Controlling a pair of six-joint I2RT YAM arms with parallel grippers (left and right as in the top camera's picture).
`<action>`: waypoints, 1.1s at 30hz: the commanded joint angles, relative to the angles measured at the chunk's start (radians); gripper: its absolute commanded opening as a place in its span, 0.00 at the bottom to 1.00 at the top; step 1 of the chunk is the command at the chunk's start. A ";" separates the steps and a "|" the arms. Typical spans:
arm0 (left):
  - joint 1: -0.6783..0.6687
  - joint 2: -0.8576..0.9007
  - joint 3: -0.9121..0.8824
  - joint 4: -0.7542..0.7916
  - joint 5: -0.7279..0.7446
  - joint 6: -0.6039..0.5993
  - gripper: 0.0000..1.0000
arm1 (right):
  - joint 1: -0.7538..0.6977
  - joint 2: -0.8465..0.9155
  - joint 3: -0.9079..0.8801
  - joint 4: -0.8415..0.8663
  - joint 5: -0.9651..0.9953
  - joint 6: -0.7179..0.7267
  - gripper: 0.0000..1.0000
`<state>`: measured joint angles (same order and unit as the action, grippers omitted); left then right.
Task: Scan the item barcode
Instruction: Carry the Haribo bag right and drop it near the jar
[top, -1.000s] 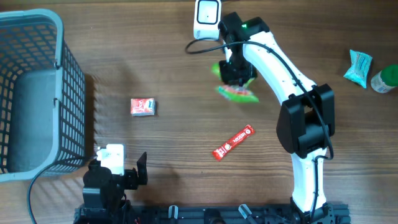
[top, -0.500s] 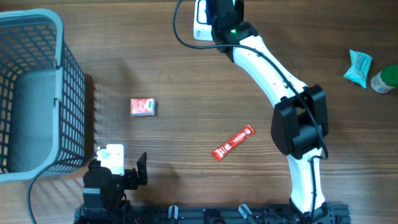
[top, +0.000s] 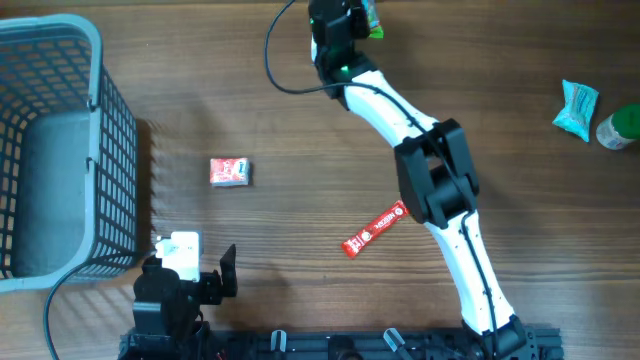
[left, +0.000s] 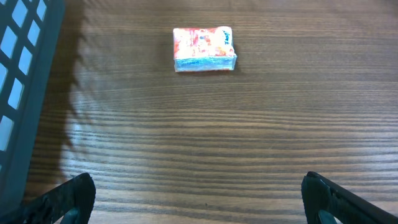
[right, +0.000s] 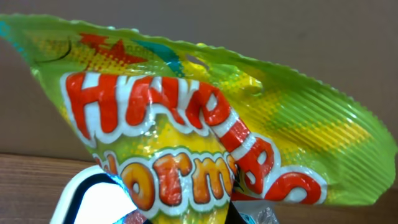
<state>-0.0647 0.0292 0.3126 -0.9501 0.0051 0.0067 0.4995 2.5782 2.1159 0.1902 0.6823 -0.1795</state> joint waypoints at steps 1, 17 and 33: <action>-0.002 -0.001 -0.002 0.002 -0.003 0.015 1.00 | 0.051 0.012 0.042 0.112 0.182 -0.140 0.05; -0.002 -0.001 -0.002 0.002 -0.003 0.015 1.00 | -0.275 -0.034 0.076 0.105 0.835 -0.578 0.04; -0.002 -0.001 -0.002 0.002 -0.003 0.015 1.00 | -0.774 -0.037 -0.007 -0.878 -0.073 0.225 0.86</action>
<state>-0.0647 0.0292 0.3126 -0.9501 0.0051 0.0067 -0.2283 2.5755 2.0857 -0.6437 0.9230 -0.0738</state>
